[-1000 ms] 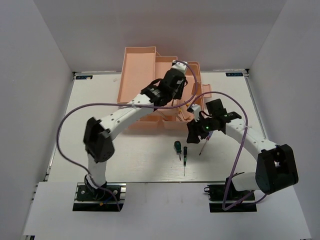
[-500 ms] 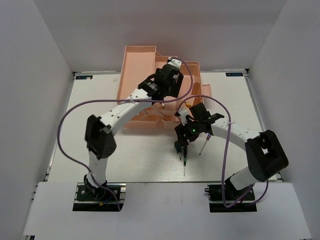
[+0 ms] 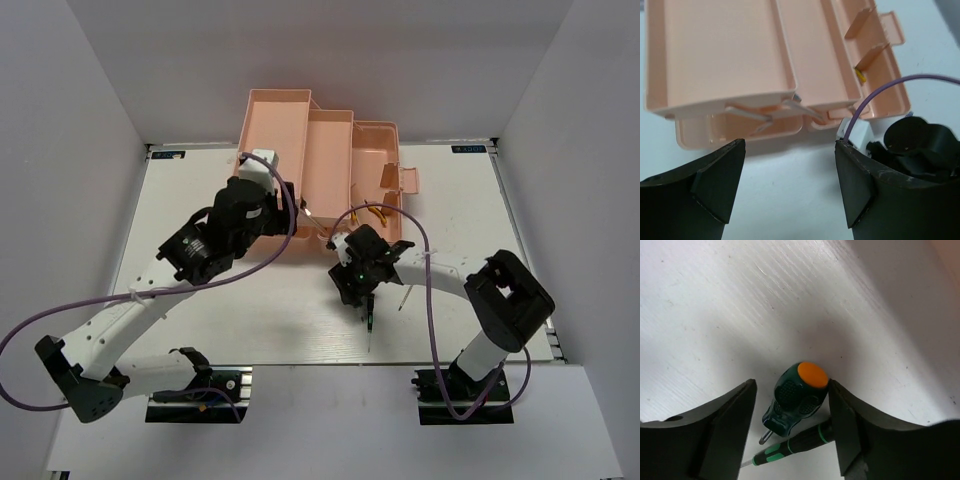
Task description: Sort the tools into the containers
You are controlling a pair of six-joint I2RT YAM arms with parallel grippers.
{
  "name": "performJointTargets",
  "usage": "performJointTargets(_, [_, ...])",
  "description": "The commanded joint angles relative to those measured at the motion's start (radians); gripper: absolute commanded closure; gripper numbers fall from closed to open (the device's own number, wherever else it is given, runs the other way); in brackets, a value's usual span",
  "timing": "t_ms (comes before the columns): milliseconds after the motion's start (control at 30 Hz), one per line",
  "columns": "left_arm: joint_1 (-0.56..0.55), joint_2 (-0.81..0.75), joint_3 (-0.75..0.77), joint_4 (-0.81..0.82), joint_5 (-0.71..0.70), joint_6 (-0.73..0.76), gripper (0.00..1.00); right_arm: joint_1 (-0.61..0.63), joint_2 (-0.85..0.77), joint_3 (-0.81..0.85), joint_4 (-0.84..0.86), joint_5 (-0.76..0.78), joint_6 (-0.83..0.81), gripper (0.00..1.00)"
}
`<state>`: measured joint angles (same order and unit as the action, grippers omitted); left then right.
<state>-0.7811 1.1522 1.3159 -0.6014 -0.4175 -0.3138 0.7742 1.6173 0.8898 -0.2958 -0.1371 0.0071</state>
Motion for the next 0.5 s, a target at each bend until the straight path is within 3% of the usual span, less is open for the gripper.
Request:
performJointTargets(0, [0.000,-0.023,-0.075,-0.040,-0.003,-0.065,0.18,0.028,0.000,-0.011,0.000,0.103,0.040,0.36])
performJointTargets(100, [0.000,-0.060,-0.104,-0.049,-0.003,-0.088,0.18,0.040,-0.020,-0.029,-0.012,0.133,0.045,0.58])
performJointTargets(133, [0.000,-0.060,-0.116,-0.049,0.015,-0.088,0.18,0.042,-0.043,-0.032,-0.016,0.133,0.038,0.74])
performJointTargets(233, [0.000,-0.060,-0.154,-0.049,0.075,-0.088,0.19,0.039,-0.137,-0.016,-0.054,0.082,-0.002,1.00])
performJointTargets(367, [0.000,-0.069,-0.225,-0.008,0.169,-0.079,0.35,0.027,-0.310,0.047,-0.127,-0.136,-0.122,1.00])
performJointTargets(400, [-0.009,-0.080,-0.242,0.002,0.189,-0.079,0.52,0.023,-0.370,0.066,-0.118,-0.148,-0.139,1.00])
performJointTargets(467, [-0.009,-0.091,-0.293,0.034,0.252,-0.079,0.66,0.011,-0.416,0.150,-0.103,-0.115,-0.177,1.00])
